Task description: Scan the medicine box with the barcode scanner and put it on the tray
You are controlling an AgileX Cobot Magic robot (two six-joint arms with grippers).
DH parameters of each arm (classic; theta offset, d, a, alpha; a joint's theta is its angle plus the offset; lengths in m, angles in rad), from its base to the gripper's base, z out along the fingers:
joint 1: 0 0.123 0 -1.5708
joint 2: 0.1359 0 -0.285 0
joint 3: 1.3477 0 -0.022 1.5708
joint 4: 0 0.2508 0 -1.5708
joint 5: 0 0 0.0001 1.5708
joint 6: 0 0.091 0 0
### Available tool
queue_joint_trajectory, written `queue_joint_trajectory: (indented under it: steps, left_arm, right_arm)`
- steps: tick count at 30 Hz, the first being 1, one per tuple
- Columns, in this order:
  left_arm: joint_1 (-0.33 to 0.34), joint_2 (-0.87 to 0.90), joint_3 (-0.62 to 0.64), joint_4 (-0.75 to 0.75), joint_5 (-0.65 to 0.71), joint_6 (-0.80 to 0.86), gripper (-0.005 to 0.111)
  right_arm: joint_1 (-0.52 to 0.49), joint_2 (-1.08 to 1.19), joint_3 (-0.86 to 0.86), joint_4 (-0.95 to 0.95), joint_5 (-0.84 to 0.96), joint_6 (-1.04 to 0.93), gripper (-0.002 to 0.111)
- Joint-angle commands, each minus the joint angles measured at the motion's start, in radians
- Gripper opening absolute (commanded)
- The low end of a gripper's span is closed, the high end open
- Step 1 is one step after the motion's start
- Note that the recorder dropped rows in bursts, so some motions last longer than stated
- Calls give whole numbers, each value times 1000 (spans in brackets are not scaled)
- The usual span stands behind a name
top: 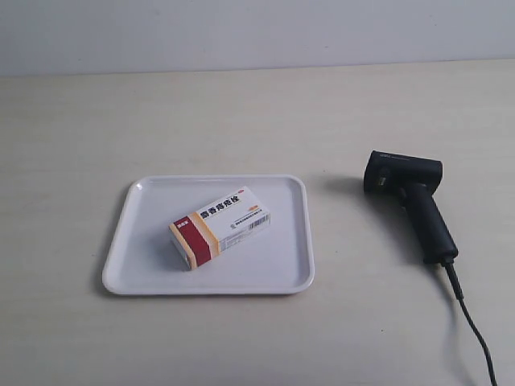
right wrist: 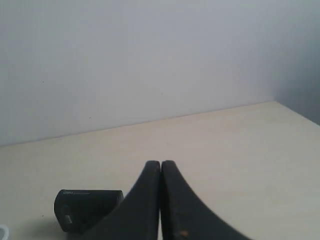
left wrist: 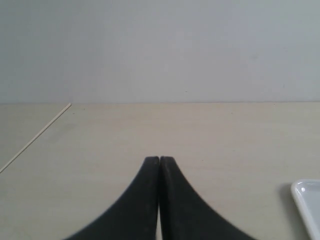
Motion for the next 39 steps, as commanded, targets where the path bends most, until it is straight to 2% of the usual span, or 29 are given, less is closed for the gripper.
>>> queue_joint_trajectory:
  steps: [1, 7, 15, 39]
  left_arm:
    - [-4, -5, 3, 3, -5, -9, 3]
    - [-4, -5, 3, 3, -5, -9, 3]
    - [-4, -5, 3, 3, -5, -9, 3]
    - [-4, -5, 3, 3, -5, -9, 3]
  right_arm:
    - [-8, -7, 4, -4, 14, 5, 0]
    - [-4, -7, 4, -94, 17, 113, 0]
    - [94, -7, 4, -143, 15, 136, 0]
    - [96, -7, 4, -143, 25, 136, 0]
